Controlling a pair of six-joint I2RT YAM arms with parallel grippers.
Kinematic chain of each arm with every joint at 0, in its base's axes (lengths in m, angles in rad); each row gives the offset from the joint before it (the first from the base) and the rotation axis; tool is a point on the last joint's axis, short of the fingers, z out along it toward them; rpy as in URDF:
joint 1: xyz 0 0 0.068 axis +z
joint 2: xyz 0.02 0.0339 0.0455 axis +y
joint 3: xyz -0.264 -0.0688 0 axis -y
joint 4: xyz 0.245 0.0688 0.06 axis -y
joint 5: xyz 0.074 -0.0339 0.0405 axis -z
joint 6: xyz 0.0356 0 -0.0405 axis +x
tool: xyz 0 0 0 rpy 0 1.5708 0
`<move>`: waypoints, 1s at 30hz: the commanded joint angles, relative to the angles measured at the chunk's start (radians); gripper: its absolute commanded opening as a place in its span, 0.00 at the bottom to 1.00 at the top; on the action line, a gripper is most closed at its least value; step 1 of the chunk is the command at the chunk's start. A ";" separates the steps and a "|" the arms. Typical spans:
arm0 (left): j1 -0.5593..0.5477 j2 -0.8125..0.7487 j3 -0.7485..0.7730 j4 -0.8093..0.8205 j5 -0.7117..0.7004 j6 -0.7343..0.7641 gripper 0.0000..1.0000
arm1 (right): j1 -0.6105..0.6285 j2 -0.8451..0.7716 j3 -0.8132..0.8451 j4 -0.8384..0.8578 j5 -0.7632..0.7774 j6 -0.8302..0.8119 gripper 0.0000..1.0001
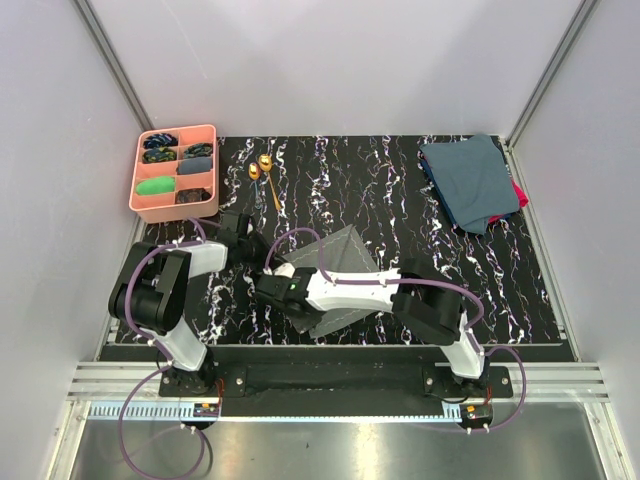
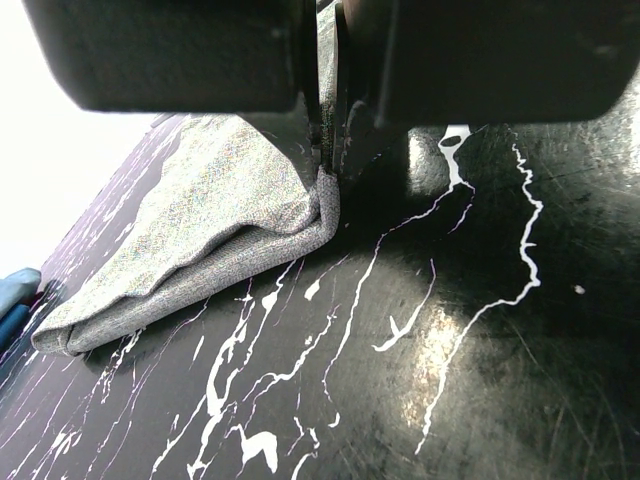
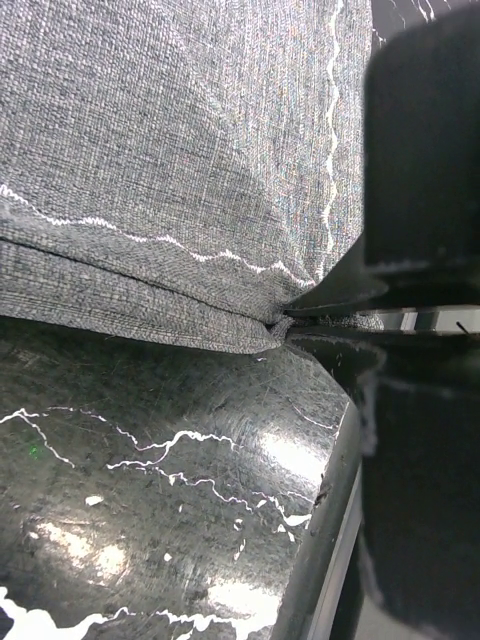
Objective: Fold the napkin into a case and place the utensils inside
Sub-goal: Turn over the upper triangle folded napkin.
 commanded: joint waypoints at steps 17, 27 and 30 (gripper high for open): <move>0.153 -0.464 0.147 -0.318 -0.007 0.043 0.00 | 0.011 -0.164 0.134 0.263 -0.247 -0.033 0.00; 0.471 -0.714 0.465 -0.682 -0.097 0.231 0.00 | 0.010 -0.087 0.333 0.656 -0.733 0.071 0.00; 0.464 -0.694 0.535 -0.702 -0.129 0.274 0.00 | -0.002 -0.150 0.173 0.820 -0.796 0.117 0.00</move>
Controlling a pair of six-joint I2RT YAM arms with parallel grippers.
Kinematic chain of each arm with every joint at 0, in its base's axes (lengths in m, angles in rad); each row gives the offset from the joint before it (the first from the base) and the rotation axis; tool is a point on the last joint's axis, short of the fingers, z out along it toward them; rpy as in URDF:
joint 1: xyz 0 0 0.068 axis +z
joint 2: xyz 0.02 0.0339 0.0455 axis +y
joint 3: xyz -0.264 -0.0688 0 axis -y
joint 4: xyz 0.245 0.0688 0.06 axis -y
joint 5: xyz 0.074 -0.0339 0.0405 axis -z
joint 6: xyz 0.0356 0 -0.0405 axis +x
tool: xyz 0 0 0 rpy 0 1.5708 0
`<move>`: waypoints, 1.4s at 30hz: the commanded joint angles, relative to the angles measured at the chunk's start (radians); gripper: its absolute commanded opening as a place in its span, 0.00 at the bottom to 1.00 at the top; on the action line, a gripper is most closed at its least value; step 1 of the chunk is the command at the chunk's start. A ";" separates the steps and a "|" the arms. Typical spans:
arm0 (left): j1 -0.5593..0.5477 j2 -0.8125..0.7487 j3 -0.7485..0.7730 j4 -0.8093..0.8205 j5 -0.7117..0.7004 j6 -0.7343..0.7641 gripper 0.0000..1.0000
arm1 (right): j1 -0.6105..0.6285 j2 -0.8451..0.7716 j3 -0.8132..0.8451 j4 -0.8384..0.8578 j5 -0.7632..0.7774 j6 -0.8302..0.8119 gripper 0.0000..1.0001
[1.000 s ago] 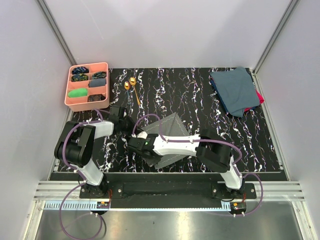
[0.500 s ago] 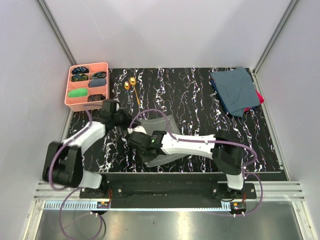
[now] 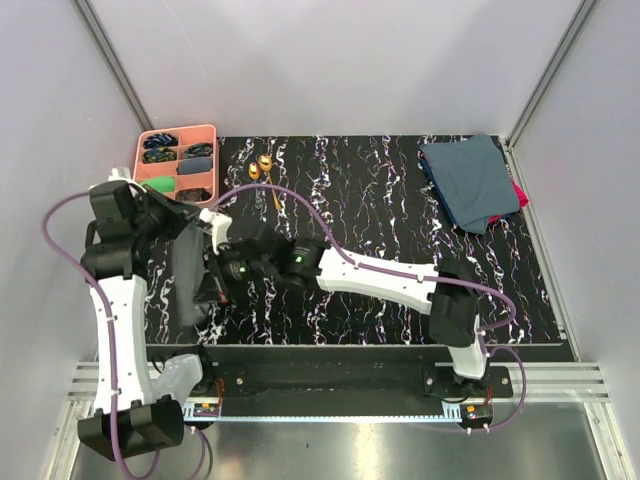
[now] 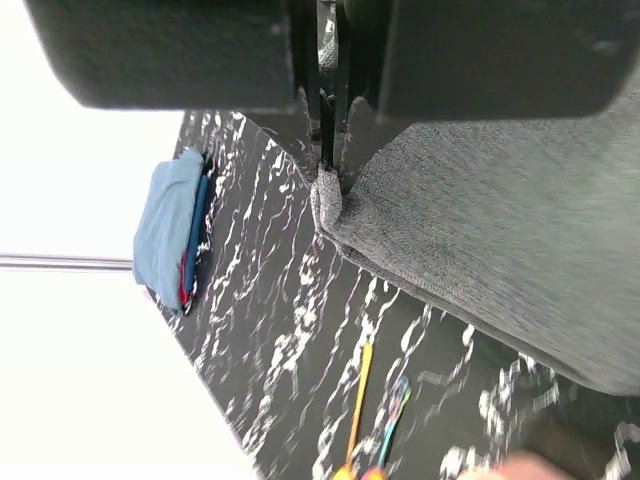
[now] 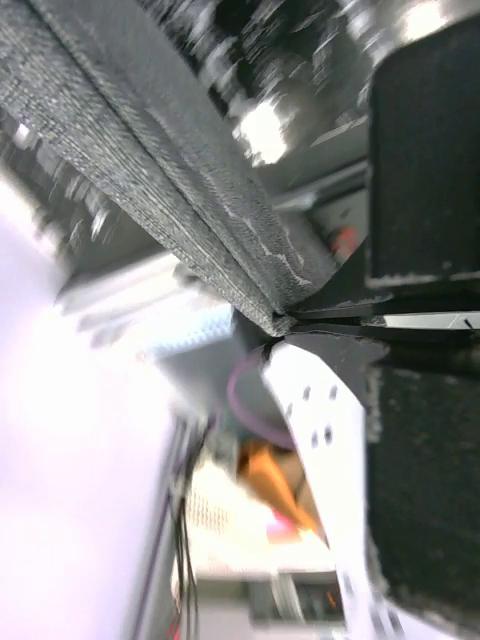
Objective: Fold the napkin into a case and place the utensils inside
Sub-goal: Turn over the upper triangle folded napkin.
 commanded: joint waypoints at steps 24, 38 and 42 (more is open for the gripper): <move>-0.674 0.817 0.072 0.363 -0.528 0.002 0.00 | -0.337 0.034 -1.196 1.300 -0.360 0.486 0.00; -0.703 0.612 -0.010 0.366 -0.643 -0.038 0.00 | -0.357 -0.035 -1.195 1.152 -0.362 0.443 0.00; -0.679 0.555 -0.007 0.336 -0.636 -0.020 0.00 | -0.338 -0.044 -1.117 1.077 -0.366 0.431 0.00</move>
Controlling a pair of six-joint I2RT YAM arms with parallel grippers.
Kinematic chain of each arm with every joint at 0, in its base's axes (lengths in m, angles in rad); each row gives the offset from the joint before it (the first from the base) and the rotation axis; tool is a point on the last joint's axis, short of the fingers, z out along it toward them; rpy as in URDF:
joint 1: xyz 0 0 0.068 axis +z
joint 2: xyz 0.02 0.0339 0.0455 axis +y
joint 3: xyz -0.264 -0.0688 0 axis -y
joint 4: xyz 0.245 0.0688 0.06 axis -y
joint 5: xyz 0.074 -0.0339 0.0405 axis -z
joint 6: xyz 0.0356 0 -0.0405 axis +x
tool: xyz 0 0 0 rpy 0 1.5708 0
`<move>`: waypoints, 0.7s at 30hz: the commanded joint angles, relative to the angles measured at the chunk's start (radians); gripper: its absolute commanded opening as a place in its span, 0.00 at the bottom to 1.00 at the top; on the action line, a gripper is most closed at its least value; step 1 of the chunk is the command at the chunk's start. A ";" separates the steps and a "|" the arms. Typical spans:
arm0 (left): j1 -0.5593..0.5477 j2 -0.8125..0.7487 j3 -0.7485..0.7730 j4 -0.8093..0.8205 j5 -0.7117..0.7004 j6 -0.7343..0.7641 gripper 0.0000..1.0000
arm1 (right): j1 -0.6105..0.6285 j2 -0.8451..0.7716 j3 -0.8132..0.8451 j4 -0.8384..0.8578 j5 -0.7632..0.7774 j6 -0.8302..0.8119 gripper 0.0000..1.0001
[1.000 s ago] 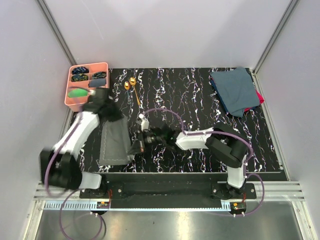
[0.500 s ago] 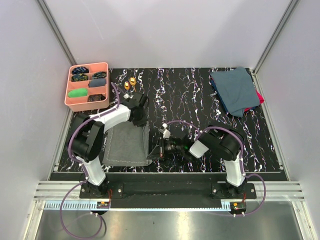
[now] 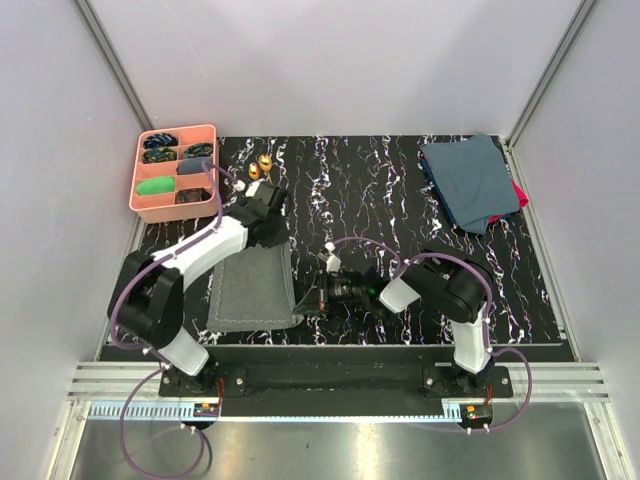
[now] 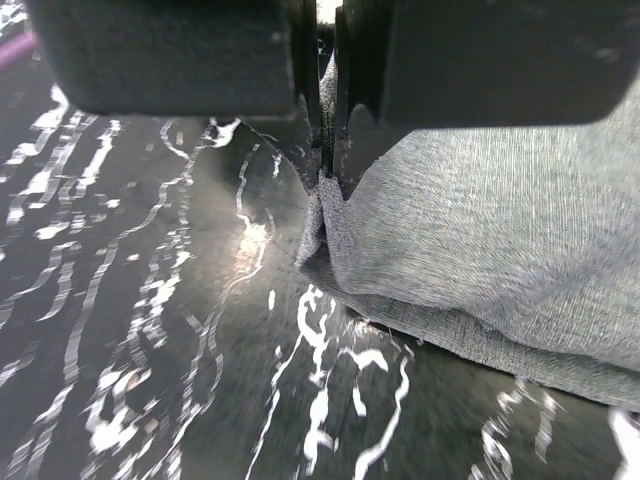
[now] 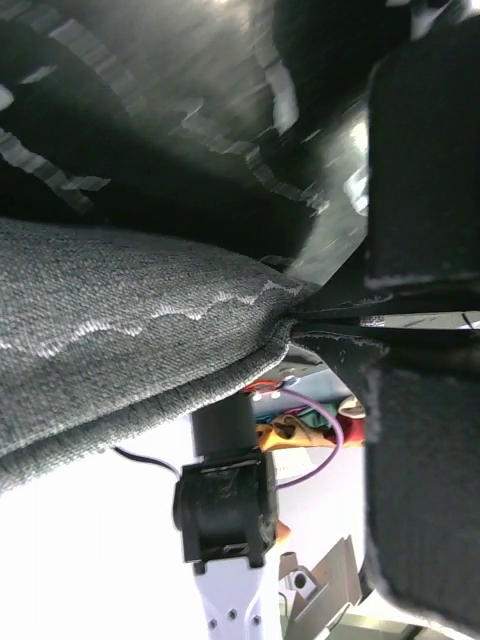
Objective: Fold the napkin into a case and place the utensils inside
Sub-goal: Turn over the upper triangle folded napkin.
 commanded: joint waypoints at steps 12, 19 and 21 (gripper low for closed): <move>0.482 -0.516 0.129 -0.199 0.023 0.244 0.00 | 0.245 0.000 0.676 -0.670 -0.053 -0.263 0.00; 0.753 -0.586 0.376 -0.368 0.094 0.400 0.00 | 0.294 0.100 0.997 -0.703 -0.151 -0.182 0.00; 0.760 -0.563 0.410 -0.374 0.106 0.417 0.00 | 0.296 0.100 0.992 -0.639 -0.174 -0.133 0.00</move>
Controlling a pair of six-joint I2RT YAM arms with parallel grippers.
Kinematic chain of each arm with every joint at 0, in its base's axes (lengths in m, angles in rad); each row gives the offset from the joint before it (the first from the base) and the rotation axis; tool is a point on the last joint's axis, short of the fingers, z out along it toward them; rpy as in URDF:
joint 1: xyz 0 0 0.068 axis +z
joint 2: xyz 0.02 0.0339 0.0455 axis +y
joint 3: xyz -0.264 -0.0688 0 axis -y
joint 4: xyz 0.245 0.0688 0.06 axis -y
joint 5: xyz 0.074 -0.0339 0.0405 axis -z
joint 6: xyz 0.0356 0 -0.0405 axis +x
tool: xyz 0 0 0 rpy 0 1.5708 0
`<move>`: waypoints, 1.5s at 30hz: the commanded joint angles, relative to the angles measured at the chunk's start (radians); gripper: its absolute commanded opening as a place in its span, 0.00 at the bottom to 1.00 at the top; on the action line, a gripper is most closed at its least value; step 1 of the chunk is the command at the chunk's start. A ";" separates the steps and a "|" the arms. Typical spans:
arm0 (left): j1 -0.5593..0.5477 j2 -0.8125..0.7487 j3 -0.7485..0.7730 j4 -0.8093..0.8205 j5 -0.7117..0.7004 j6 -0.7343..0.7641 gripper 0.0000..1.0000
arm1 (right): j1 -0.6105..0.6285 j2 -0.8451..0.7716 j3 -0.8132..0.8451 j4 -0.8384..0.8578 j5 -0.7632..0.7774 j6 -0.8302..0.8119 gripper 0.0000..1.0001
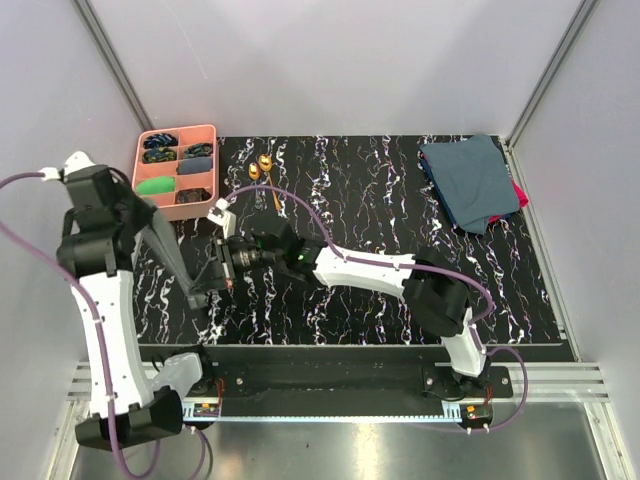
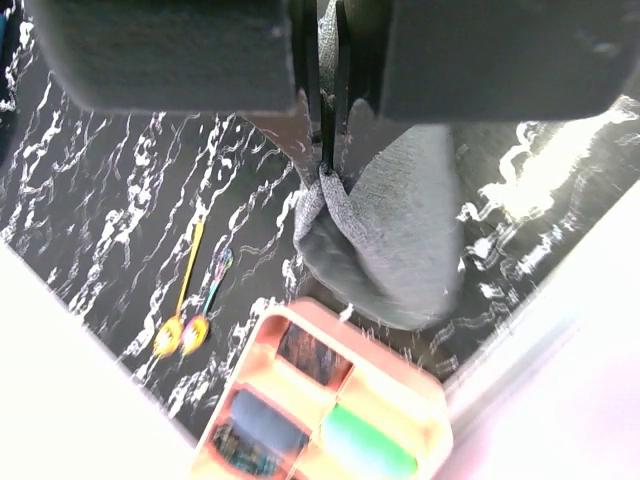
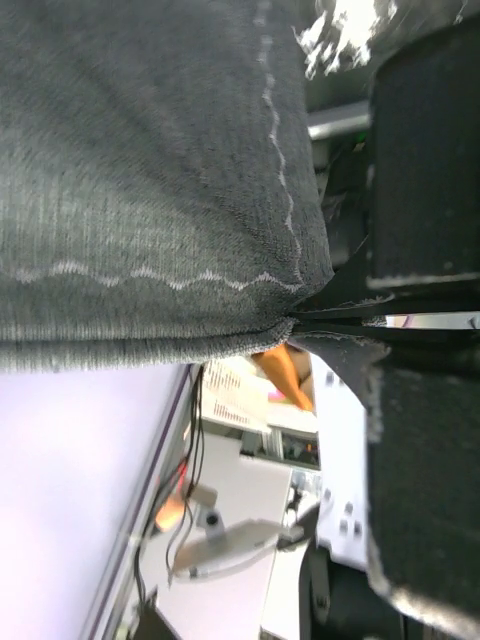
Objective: Fold the napkin into a case and place the utensils inside
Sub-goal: Turn over the upper triangle folded napkin.
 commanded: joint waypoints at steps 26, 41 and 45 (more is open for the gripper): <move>-0.629 0.738 -0.096 0.572 0.024 -0.074 0.00 | -0.161 0.055 -0.953 0.832 -0.050 0.378 0.00; -0.778 0.861 0.042 0.529 0.062 -0.126 0.59 | -0.249 -0.195 -1.180 0.585 0.049 0.247 0.49; -0.778 0.792 0.086 0.446 0.090 -0.091 0.76 | -0.295 -0.371 -1.153 0.251 0.091 0.102 0.62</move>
